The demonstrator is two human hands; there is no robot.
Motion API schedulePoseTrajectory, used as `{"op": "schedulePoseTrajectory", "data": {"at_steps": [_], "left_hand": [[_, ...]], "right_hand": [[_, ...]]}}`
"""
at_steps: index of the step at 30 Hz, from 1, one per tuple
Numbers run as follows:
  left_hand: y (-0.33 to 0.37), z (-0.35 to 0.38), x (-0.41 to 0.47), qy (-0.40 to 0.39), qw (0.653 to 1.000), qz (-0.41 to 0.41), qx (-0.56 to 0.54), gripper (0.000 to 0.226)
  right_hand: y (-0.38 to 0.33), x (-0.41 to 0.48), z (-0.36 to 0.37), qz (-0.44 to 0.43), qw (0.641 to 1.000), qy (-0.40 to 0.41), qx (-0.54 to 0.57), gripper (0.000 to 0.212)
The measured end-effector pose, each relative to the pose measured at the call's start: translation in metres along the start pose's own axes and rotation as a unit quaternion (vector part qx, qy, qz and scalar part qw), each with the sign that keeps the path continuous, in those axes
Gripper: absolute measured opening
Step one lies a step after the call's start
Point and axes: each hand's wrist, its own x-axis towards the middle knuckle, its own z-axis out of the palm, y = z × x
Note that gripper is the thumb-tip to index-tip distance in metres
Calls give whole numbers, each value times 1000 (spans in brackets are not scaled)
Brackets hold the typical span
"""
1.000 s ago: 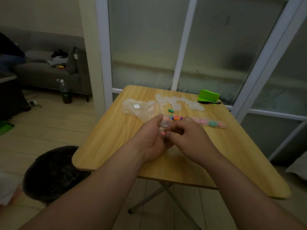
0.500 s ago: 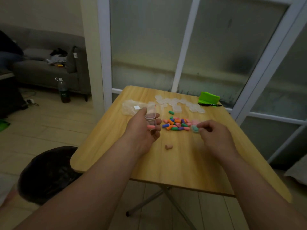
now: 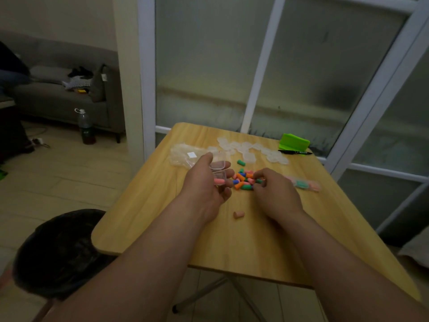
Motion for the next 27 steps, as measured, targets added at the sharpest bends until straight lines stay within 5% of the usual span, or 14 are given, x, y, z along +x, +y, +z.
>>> {"op": "schedulePoseTrajectory", "data": {"at_steps": [17, 27], "left_hand": [[-5, 4, -1, 14, 1000, 5, 24, 50], [-6, 3, -2, 15, 999, 4, 32, 50]], "right_hand": [[-10, 8, 5, 32, 999, 18, -28, 15], [23, -15, -15, 31, 992, 63, 109, 3]]}}
